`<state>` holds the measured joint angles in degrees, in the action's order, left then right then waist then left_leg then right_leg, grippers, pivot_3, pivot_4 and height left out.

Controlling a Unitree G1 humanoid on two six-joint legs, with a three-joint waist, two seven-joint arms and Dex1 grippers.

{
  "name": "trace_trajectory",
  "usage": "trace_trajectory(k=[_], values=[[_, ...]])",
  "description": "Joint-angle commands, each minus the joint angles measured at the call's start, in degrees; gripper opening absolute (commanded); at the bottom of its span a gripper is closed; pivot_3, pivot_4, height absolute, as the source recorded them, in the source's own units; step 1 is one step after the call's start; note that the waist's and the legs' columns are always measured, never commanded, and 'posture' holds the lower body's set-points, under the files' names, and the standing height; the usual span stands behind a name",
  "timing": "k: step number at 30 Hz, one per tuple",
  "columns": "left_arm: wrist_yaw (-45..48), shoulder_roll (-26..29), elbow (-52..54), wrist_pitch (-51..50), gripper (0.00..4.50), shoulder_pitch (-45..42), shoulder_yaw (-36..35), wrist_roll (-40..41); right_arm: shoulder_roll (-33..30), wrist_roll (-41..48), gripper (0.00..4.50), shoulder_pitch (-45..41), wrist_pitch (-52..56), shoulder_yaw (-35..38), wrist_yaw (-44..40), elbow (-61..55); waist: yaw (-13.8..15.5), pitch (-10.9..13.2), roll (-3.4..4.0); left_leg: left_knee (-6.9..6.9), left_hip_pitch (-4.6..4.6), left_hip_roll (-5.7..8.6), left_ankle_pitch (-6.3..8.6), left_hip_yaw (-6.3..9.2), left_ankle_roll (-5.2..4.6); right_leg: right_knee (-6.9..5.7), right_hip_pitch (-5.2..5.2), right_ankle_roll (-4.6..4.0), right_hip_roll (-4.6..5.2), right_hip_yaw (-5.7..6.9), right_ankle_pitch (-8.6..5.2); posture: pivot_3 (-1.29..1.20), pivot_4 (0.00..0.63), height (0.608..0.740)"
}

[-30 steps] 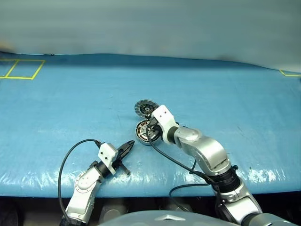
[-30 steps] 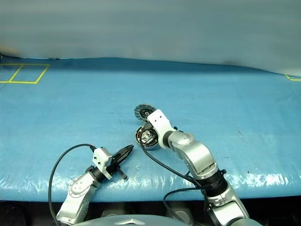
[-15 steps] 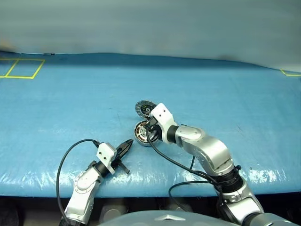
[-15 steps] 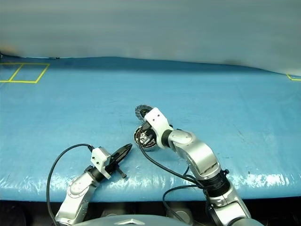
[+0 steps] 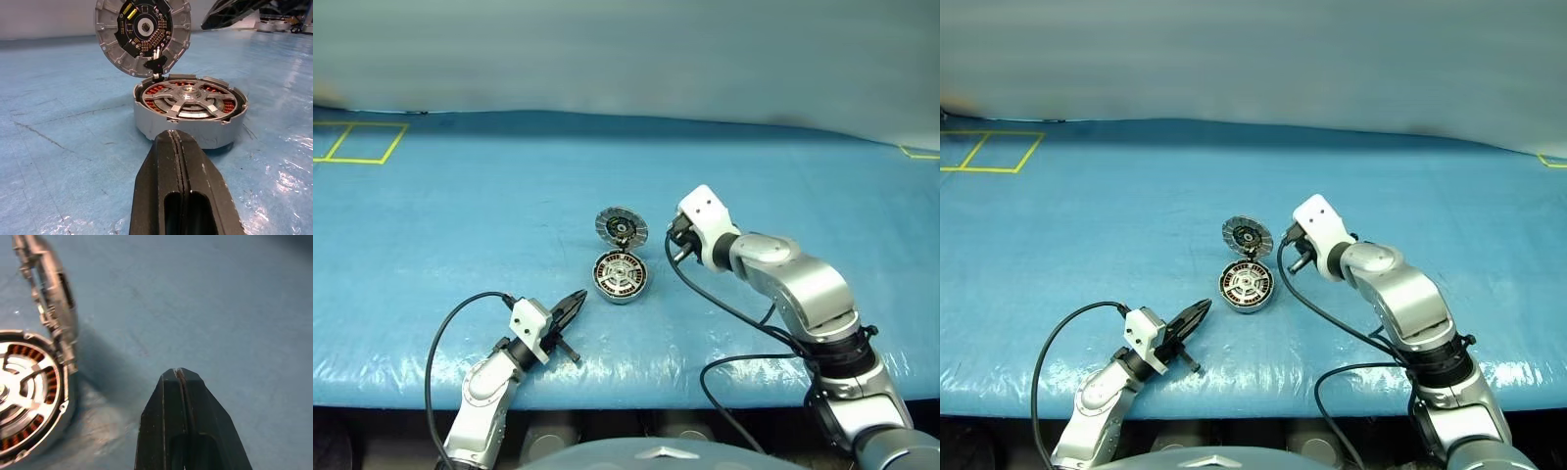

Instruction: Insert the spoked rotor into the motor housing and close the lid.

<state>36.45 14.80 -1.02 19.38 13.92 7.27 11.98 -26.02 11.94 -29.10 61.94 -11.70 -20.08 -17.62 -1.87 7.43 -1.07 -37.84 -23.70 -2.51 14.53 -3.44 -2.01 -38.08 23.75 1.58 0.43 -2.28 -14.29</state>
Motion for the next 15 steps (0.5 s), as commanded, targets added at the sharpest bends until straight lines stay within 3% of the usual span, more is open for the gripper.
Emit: trace_trajectory(k=[1,8,15], values=[[0.39,-0.05,1.86,1.64,0.00,-0.41,0.06,0.27,1.50,-4.35,0.02,-2.65,-11.56,0.57,2.24,7.56,0.06,0.01,0.01,0.01,-0.01,0.02,0.01,-0.04,-0.01,0.02,0.01,0.05,-0.01,0.01,0.03,0.00,0.150,0.740],[-0.01,-0.22,2.25,1.73,0.00,-0.02,0.10,0.13,6.88,-3.00,0.02,-10.26,-28.33,0.88,-7.17,27.88,-0.13,0.04,0.06,0.00,0.02,0.03,0.07,-0.26,-0.13,0.10,0.02,0.18,-0.19,-0.08,0.09,0.00,0.150,0.740],[-0.61,-0.45,3.00,1.48,0.00,0.54,0.29,-0.12,11.05,1.96,0.02,-16.58,-30.54,3.60,-18.38,41.25,0.18,0.08,0.11,0.00,0.00,0.02,0.08,-0.25,-0.14,0.09,0.02,0.18,-0.06,-0.07,0.10,0.00,0.150,0.740]])
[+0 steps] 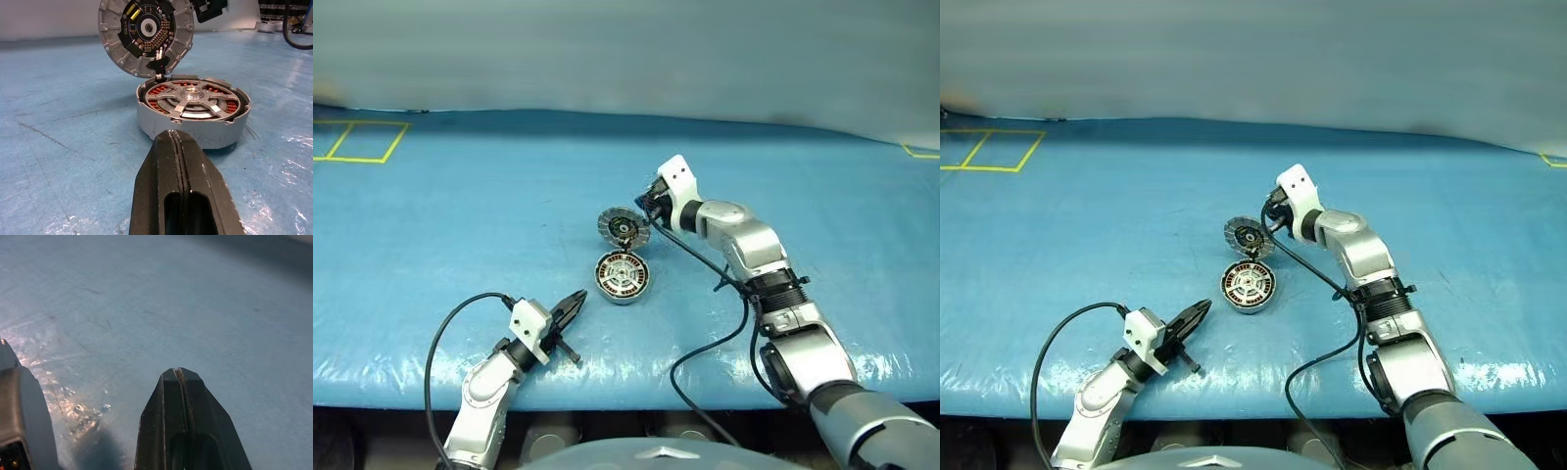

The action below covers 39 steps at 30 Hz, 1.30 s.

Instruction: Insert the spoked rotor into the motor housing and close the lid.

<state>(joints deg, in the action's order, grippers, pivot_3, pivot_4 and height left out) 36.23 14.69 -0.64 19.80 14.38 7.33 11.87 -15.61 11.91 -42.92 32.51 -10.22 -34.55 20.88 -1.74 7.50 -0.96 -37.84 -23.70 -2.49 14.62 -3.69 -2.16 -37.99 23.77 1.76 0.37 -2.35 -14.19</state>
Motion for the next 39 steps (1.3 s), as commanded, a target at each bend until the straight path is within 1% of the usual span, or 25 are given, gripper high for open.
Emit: trace_trajectory(k=[1,6,11,15,18,24,28,31,33,37,39], values=[[-0.51,-0.37,2.73,1.02,0.00,0.16,0.24,-0.10,1.06,2.86,0.02,-3.47,-0.32,2.32,-5.63,4.25,0.07,0.00,0.00,0.00,0.00,0.00,0.00,0.00,0.00,0.00,0.00,0.00,0.06,0.00,0.00,0.00,0.150,0.740],[-1.04,-0.48,3.32,0.70,0.00,0.55,0.34,-0.36,1.88,5.74,0.02,-5.07,3.67,1.46,-15.09,8.27,0.14,0.01,0.02,0.00,0.02,-0.01,0.00,0.01,0.00,-0.01,-0.01,-0.01,0.09,0.01,0.00,0.00,0.150,0.740],[-1.53,-0.48,3.66,0.47,0.00,0.82,0.58,-0.56,2.13,7.70,0.02,-4.49,8.17,0.24,-23.03,7.75,0.16,0.04,0.06,0.00,0.01,-0.02,0.00,0.01,0.00,-0.02,0.00,-0.01,0.12,0.01,0.00,0.00,0.150,0.740],[-1.83,-0.62,3.85,0.30,0.00,0.90,0.64,-0.63,2.10,8.56,0.02,-2.85,10.92,-1.37,-26.77,4.80,0.17,0.04,0.07,-0.01,0.02,-0.02,0.00,0.02,0.00,-0.06,0.00,-0.02,0.12,0.01,0.00,0.00,0.150,0.740],[-1.97,-0.69,4.01,0.18,0.00,1.07,0.61,-0.68,2.11,8.16,0.02,-0.92,12.08,-2.60,-27.07,2.20,0.18,0.04,0.07,-0.01,0.02,-0.02,0.00,0.04,0.00,-0.06,0.00,-0.02,0.13,0.02,0.00,0.00,0.150,0.740],[-1.97,-0.55,4.11,-0.05,0.00,1.30,0.62,-0.62,2.13,7.76,0.02,3.75,13.45,-4.39,-25.64,-3.28,0.21,0.04,0.07,-0.03,0.01,-0.01,0.00,0.05,0.00,-0.07,0.00,-0.02,0.15,0.02,0.00,0.00,0.150,0.740],[-1.46,-0.30,3.92,-0.02,0.00,1.17,0.64,-0.46,2.70,8.48,0.02,7.27,14.62,-3.82,-22.79,-7.26,0.17,0.04,0.07,-0.08,0.05,-0.01,0.00,0.07,0.01,-0.11,-0.03,-0.02,0.15,0.03,0.00,0.00,0.150,0.740],[-1.15,-0.08,3.87,0.03,0.00,1.08,0.60,-0.47,3.06,8.56,0.02,11.38,13.87,-2.93,-19.21,-12.19,0.19,0.03,0.06,-0.07,0.06,-0.01,0.00,0.08,0.01,-0.13,-0.04,-0.03,0.15,0.04,-0.01,0.00,0.150,0.740],[-1.00,0.01,3.87,0.01,0.00,1.04,0.51,-0.48,3.51,9.82,0.02,14.40,13.66,-1.62,-16.91,-18.02,0.27,0.03,0.06,-0.07,0.05,-0.01,0.00,0.08,0.01,-0.12,-0.03,-0.03,0.15,0.03,-0.01,0.00,0.150,0.740],[-0.95,0.27,4.08,0.09,0.00,1.07,0.30,-0.40,6.61,9.69,0.02,20.77,11.82,0.95,-7.17,-32.18,0.25,0.04,0.08,-0.07,0.02,-0.01,0.00,0.09,0.01,-0.12,-0.01,-0.03,0.14,0.03,-0.01,0.00,0.150,0.740],[-0.88,0.41,4.09,0.15,0.00,1.16,0.19,-0.28,9.27,7.08,0.02,23.40,12.18,1.15,0.93,-38.69,0.05,0.04,0.07,-0.07,0.02,-0.02,0.00,0.08,0.01,-0.13,0.00,-0.02,0.14,0.02,-0.01,0.00,0.150,0.740]])
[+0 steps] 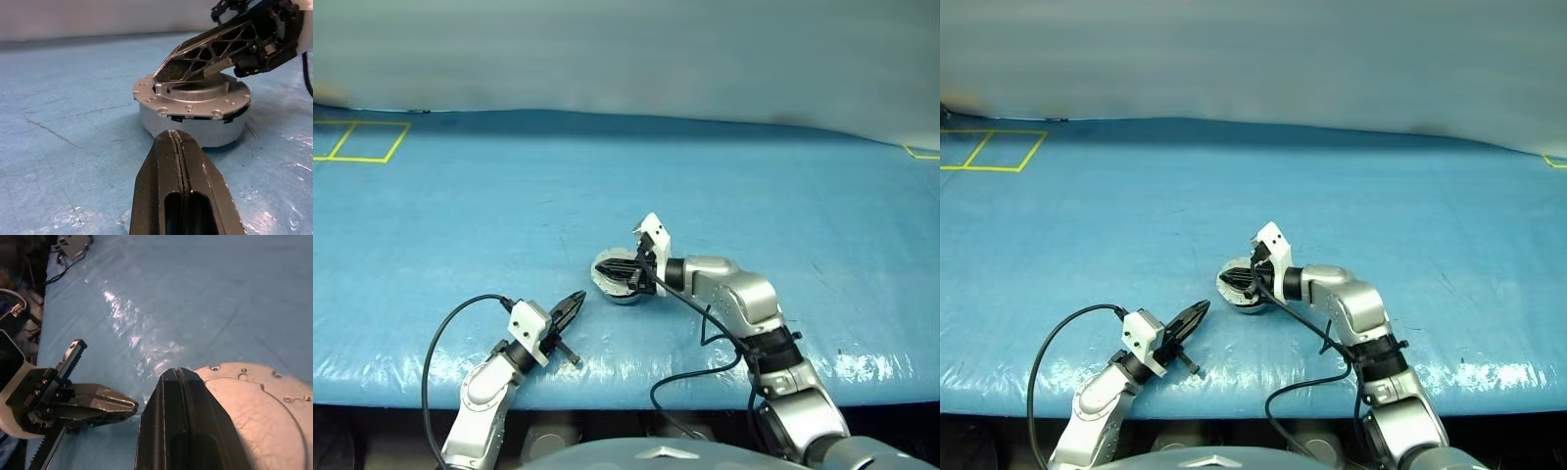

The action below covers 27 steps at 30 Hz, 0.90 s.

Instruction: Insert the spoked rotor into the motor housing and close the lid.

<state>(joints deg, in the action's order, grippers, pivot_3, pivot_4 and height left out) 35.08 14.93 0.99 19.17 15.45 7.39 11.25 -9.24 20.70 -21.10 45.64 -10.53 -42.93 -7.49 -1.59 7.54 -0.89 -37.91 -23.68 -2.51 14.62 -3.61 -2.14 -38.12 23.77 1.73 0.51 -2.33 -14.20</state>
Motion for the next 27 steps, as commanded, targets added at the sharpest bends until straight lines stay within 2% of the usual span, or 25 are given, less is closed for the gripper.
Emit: trace_trajectory(k=[1,2,5,9,13,17,27], values=[[0.30,0.23,2.45,0.75,0.00,0.09,0.10,0.37,4.06,-2.97,0.02,2.66,-0.53,1.30,12.94,-12.79,-0.16,0.00,0.00,0.00,0.00,-0.01,0.00,0.00,0.00,-0.01,0.01,0.00,-0.01,0.00,0.00,0.00,0.150,0.740],[0.35,0.30,2.49,0.71,0.00,0.09,0.09,0.40,4.67,-4.61,0.02,3.71,-0.58,0.44,15.89,-15.08,-0.15,0.00,0.00,0.00,0.02,-0.02,0.00,0.01,0.01,-0.02,0.01,0.00,-0.02,0.00,-0.01,0.00,0.150,0.740],[0.47,0.39,2.41,0.55,0.00,-0.03,0.06,0.52,4.30,-8.58,0.66,6.91,0.00,-4.55,20.94,-20.71,0.05,-0.01,-0.01,-0.01,0.01,0.00,-0.02,0.02,0.04,-0.03,0.00,-0.01,-0.01,0.02,-0.01,0.00,0.150,0.740],[0.94,0.65,1.96,0.32,0.00,-0.51,0.31,0.69,2.80,-14.89,1.96,9.53,0.27,-11.28,26.70,-20.97,0.04,-0.01,-0.02,-0.02,0.02,0.02,-0.02,-0.02,0.04,0.01,-0.01,-0.07,0.02,0.00,-0.05,0.00,0.150,0.740],[0.97,0.44,1.78,0.16,0.00,-0.87,0.45,0.52,3.96,-16.47,3.33,10.68,-0.27,-12.30,29.35,-19.81,0.02,-0.01,-0.02,-0.04,0.05,0.00,-0.06,0.00,0.09,-0.04,-0.01,-0.26,-0.02,0.00,-0.16,0.00,0.150,0.740],[0.93,0.29,1.86,-0.04,0.00,-0.94,0.48,0.39,4.57,-16.73,4.48,10.82,-0.59,-11.81,30.38,-19.31,0.04,-0.01,-0.03,-0.05,0.04,0.00,-0.06,0.00,0.09,-0.03,-0.02,-0.25,-0.02,0.00,-0.16,0.00,0.150,0.740],[0.25,0.18,2.68,-0.69,0.00,-0.78,0.37,0.18,1.53,-19.78,4.48,10.85,-4.32,-14.26,29.51,-15.33,0.01,-0.02,-0.03,-0.04,0.05,0.00,-0.05,0.01,0.08,-0.03,-0.02,-0.12,-0.06,0.02,-0.08,0.00,0.150,0.740]])
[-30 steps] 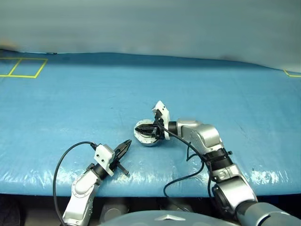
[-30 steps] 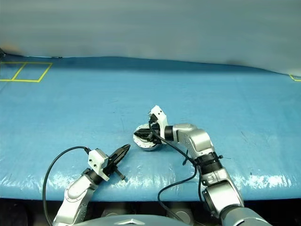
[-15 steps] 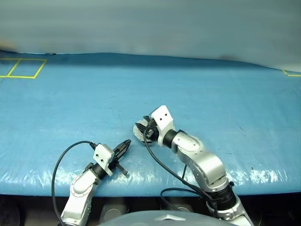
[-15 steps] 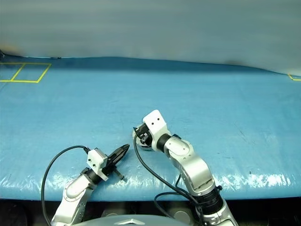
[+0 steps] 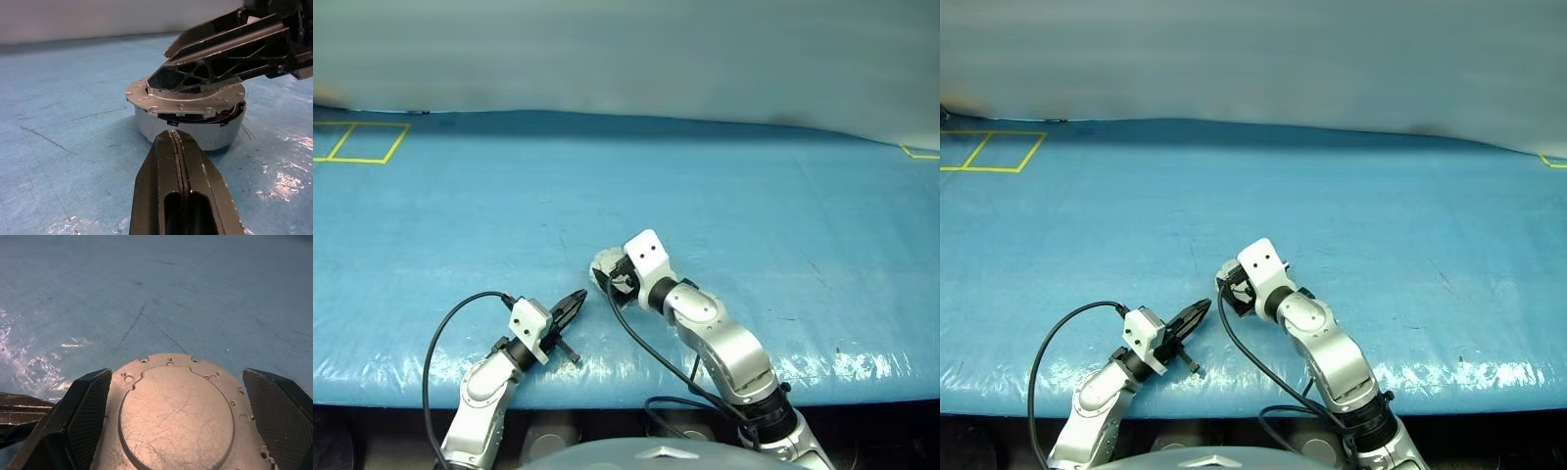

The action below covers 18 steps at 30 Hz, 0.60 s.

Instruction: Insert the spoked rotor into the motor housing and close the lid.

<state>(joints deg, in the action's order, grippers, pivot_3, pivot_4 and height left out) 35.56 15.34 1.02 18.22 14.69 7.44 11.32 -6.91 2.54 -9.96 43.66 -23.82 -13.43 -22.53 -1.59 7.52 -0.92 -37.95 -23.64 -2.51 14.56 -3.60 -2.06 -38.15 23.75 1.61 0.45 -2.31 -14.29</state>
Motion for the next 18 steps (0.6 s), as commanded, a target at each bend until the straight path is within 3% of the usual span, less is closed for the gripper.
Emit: trace_trajectory(k=[1,10,13,16,18], values=[[-0.33,-0.22,2.74,0.22,0.00,0.03,0.30,0.11,-1.19,-1.93,4.48,-0.13,-2.61,-1.32,-0.16,-0.16,0.01,0.00,0.00,0.00,0.00,0.00,0.00,0.00,0.00,0.00,0.00,0.05,0.00,0.00,0.03,0.00,0.150,0.740],[-0.44,-0.09,2.63,0.33,0.00,0.09,0.24,0.29,-0.59,-0.91,4.48,1.25,-2.62,-0.85,-1.06,0.48,0.02,-0.01,-0.01,0.00,0.00,0.00,0.00,0.00,0.00,0.00,0.00,0.08,0.00,0.00,0.04,0.00,0.150,0.740],[-0.36,-0.04,2.42,0.45,0.00,-0.01,0.20,0.27,-0.35,-0.78,3.90,1.53,-2.88,-0.48,-1.13,0.91,0.02,-0.01,-0.01,0.00,0.00,0.00,0.00,0.00,0.00,0.01,-0.01,0.08,0.00,0.00,0.04,0.00,0.150,0.740],[-0.29,0.03,2.32,0.47,0.00,-0.10,0.17,0.25,-0.18,-0.89,3.04,1.53,-2.98,-0.24,-1.27,0.98,0.03,-0.01,-0.01,-0.01,0.02,0.00,0.00,0.01,0.00,0.01,-0.02,0.08,0.00,0.00,0.04,0.00,0.150,0.740],[-0.29,0.06,2.32,0.46,0.00,-0.13,0.19,0.20,-0.19,-0.88,3.04,1.37,-2.71,-0.04,-1.41,0.64,0.03,-0.01,-0.02,-0.01,0.02,0.00,0.00,0.00,0.00,0.01,-0.02,0.07,0.00,0.00,0.04,0.00,0.150,0.740]])
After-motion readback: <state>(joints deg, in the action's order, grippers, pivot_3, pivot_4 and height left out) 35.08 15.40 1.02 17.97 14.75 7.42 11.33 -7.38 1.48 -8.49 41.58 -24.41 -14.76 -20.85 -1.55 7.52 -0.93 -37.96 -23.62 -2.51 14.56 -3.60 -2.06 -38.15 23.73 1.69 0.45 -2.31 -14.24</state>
